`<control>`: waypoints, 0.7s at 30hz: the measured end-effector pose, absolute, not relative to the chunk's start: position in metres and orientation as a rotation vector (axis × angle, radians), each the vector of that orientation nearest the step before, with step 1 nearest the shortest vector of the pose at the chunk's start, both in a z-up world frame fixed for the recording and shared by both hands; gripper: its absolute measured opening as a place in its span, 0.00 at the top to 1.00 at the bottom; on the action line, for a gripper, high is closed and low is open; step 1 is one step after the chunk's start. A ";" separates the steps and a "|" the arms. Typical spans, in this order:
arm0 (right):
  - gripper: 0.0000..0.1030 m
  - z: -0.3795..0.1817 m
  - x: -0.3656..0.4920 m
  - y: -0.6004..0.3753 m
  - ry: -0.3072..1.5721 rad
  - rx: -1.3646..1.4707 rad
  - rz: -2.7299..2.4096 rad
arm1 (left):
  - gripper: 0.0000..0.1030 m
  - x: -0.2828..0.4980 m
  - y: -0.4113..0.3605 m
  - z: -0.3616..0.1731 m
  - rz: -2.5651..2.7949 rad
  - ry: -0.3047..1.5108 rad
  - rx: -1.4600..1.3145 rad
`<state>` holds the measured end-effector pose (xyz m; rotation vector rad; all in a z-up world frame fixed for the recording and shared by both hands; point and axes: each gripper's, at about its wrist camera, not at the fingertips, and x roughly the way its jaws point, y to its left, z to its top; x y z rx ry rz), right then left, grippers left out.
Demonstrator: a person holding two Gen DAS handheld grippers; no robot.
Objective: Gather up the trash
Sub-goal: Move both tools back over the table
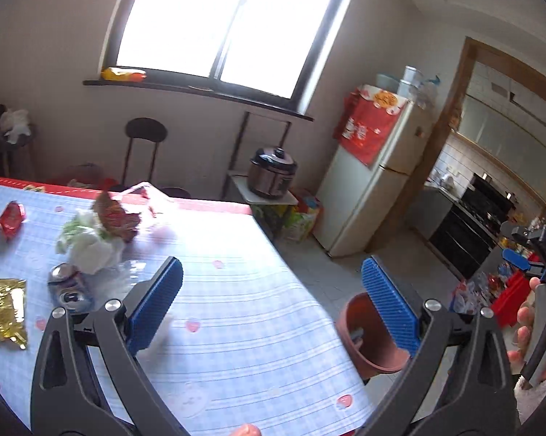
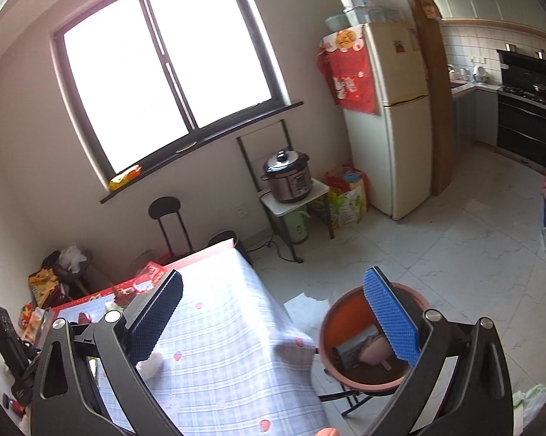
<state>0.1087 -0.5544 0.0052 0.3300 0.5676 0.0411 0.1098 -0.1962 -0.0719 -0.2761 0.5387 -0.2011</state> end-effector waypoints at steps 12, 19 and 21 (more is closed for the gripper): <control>0.05 -0.001 0.147 -0.380 0.662 0.260 0.302 | 0.05 0.006 0.052 -0.082 0.216 0.561 -0.276; 0.05 -0.020 0.157 -0.316 0.733 0.213 0.299 | 0.05 -0.026 0.131 -0.091 0.341 0.554 -0.218; 0.05 -0.025 0.158 -0.303 0.756 0.201 0.295 | 0.05 -0.026 0.138 -0.094 0.364 0.565 -0.186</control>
